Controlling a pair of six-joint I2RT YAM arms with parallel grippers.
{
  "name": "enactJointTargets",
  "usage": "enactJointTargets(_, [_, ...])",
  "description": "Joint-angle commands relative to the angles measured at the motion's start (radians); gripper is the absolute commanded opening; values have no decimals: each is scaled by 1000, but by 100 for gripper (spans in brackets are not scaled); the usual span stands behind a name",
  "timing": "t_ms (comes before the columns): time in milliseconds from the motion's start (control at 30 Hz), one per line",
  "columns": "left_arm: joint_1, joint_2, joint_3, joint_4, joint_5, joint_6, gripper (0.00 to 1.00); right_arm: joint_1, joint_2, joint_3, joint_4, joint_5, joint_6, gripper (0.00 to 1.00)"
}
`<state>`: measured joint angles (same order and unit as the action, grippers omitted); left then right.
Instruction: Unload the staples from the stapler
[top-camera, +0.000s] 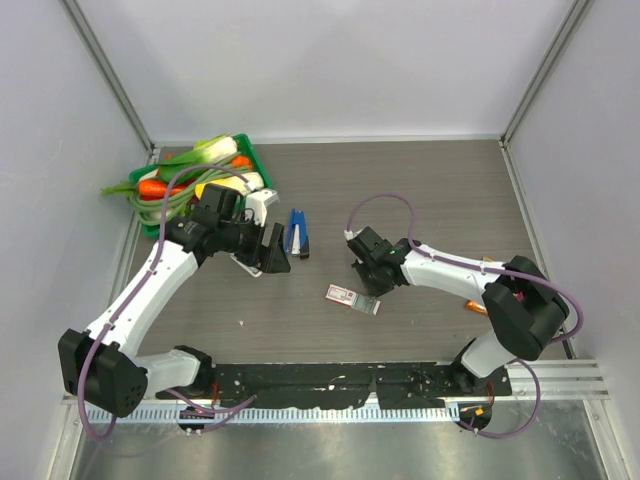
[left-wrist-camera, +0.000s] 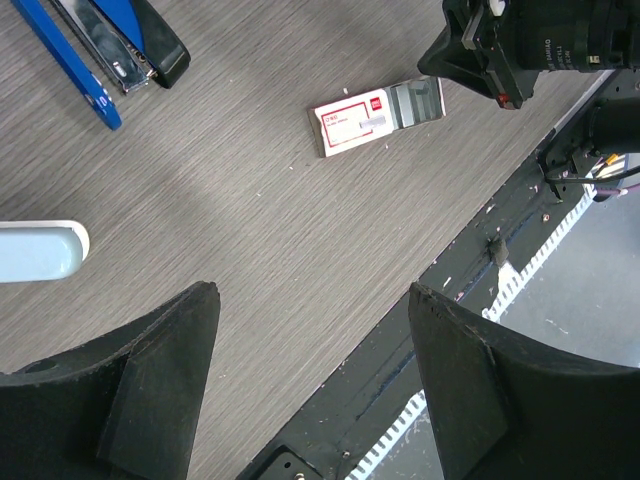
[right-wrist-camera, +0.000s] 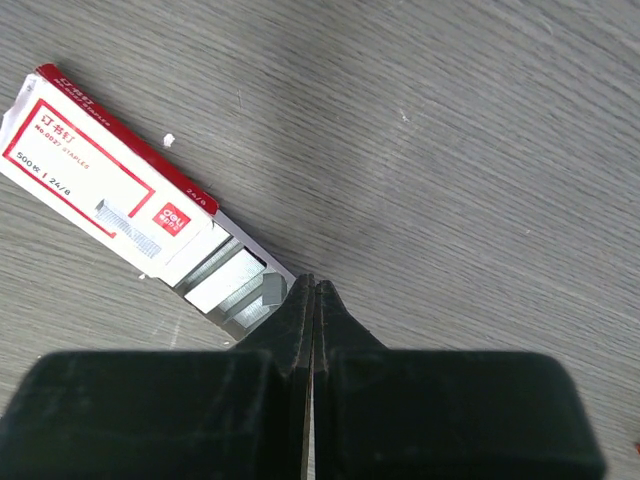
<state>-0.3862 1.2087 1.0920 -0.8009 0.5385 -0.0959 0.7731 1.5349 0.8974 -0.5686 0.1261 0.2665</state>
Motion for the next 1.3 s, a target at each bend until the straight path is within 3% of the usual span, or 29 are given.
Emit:
enactJointTargets(0, [-5,-20,11,14,-2,15,80,3,10,3,23,4,19,1])
enactJointTargets(833, [-5,-24,3,19,2,16,80,11,-12,-8,49,-75,45,1])
enactJointTargets(1267, [-5,-31,-11,23,-2,25,80,14,-39,34,16,-16,25,1])
